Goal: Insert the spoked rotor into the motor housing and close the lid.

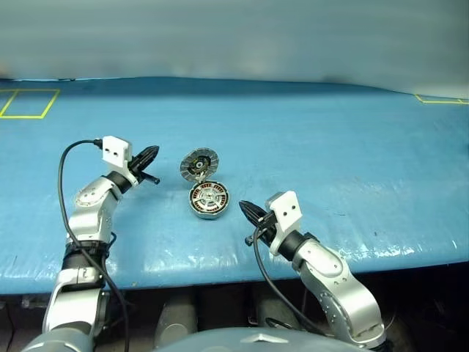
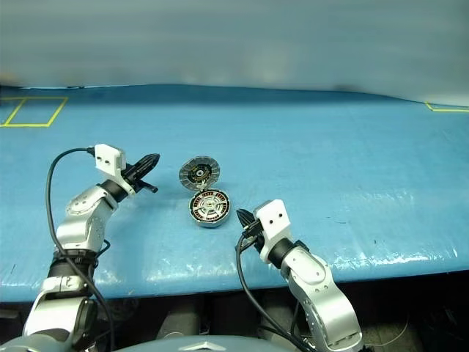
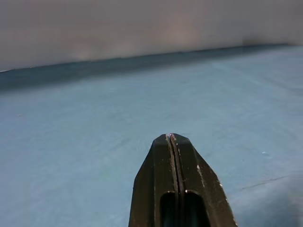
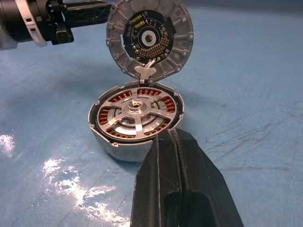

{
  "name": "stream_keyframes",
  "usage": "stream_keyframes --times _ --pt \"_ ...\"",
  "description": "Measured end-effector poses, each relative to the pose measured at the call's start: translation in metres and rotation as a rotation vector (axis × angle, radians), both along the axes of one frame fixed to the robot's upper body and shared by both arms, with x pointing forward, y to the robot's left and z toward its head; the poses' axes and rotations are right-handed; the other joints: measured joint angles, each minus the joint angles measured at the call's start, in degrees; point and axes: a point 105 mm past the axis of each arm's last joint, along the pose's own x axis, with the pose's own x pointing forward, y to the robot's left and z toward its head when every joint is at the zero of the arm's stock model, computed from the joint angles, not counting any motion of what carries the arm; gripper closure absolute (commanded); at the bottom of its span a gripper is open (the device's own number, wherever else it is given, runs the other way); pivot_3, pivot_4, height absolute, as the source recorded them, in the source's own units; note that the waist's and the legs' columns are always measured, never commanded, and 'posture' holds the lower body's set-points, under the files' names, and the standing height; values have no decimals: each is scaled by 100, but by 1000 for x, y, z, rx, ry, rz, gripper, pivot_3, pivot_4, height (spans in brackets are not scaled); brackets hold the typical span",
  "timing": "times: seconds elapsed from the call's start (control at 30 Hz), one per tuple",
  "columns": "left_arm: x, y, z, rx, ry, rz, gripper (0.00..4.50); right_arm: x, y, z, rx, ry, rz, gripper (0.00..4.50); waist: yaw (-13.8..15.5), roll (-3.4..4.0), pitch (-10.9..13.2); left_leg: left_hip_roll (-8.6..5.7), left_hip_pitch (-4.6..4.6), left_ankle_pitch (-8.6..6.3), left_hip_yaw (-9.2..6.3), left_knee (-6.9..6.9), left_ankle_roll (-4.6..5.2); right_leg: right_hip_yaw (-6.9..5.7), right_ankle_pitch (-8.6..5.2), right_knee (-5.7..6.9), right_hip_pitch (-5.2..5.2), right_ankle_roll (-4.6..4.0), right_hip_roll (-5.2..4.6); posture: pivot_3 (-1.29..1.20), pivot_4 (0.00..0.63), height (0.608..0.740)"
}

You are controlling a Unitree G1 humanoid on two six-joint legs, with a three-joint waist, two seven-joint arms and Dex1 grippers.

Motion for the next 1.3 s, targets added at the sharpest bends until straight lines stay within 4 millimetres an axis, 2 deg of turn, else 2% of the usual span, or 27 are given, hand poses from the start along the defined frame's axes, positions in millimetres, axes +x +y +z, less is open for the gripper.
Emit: stream_keyframes --times 0.1,0.23,0.37,0.67,0.87,1.07,1.3 --pt "2 -16 3 -28 24 -151 4480 -5 1 -9 9 32 -20 4500 -4 -2 1 2 -1 0 -1 1 0 1 -1 2 0 -1 6 0 150 740" --pt "1 -36 3 -22 93 -355 4480 -8 7 -10 31 39 -30 4500 -4 -3 1 5 -1 1 -3 7 -1 2 -1 4 1 -1 10 0 150 740" --pt "2 -45 3 -11 142 -439 4480 -9 6 -12 27 47 -42 4500 -1 -5 2 4 -3 1 -14 9 -1 9 0 3 1 0 9 0 150 740" --pt "-17 -73 -8 33 273 -701 4480 -9 5 -16 35 51 -51 4500 9 -6 2 3 -5 1 -18 9 0 12 -1 4 1 -1 12 0 150 740" --pt "-30 -82 -17 73 331 -806 4480 -8 5 -21 36 68 -59 4500 7 -6 2 4 -4 1 -23 12 0 16 -1 6 1 -1 14 0 150 740" --pt "-41 -84 -31 98 377 -841 4480 -7 6 -21 40 72 -68 4500 8 -6 1 5 -3 1 -24 13 0 18 -1 8 1 -2 15 0 150 740" --pt "-49 -81 -32 173 366 -864 4480 -5 4 -20 43 68 -75 4500 12 -11 -5 6 0 1 -25 23 0 19 0 10 5 -1 14 0 150 740"
